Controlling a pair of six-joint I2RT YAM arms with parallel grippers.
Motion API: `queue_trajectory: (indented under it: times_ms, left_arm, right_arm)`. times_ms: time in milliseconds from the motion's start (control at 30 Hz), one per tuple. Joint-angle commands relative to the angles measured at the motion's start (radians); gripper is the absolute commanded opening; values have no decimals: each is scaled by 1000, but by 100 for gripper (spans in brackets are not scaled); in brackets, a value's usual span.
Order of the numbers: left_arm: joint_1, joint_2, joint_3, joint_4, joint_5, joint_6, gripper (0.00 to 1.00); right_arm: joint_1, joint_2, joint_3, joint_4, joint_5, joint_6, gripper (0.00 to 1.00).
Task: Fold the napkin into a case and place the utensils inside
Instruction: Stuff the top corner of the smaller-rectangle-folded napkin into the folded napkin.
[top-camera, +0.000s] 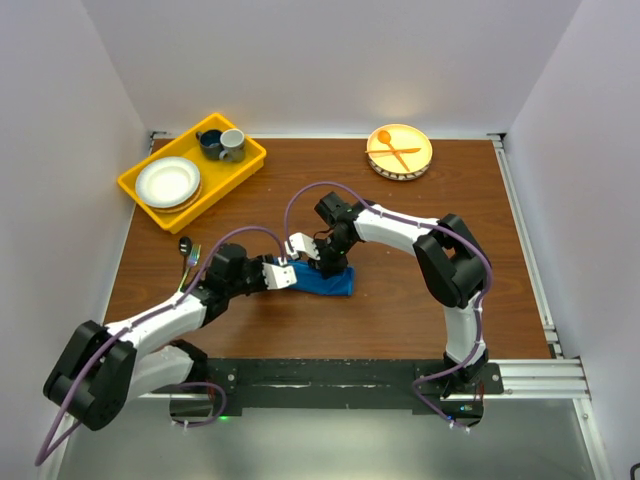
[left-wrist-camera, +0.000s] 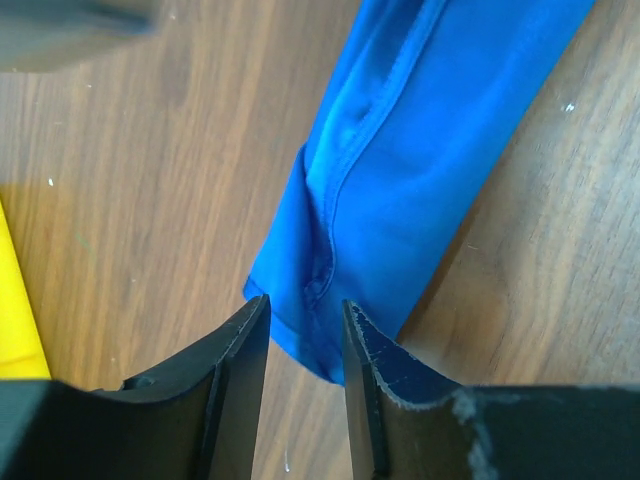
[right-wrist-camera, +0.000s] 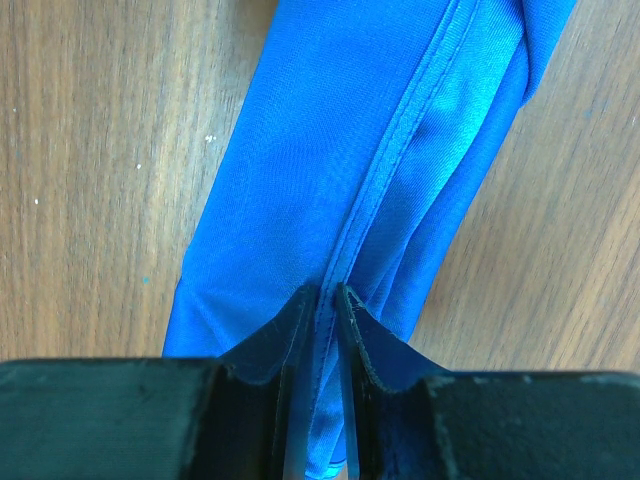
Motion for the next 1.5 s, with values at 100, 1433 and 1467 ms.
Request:
queue_trajectory:
  times_ms: [100,1433,1467]
  left_arm:
    - [-24,64,-25,162,-90,50,37]
    - [-144,313,-105,417,-328,216,7]
    - [-144,299,-100,410,-328,196,16]
  right_arm:
    - [15,107,-60,-107,81,-5,18]
    - [17,144,-23,-153,80,-21,0]
    - [17,147,-20,-155,78,-18,0]
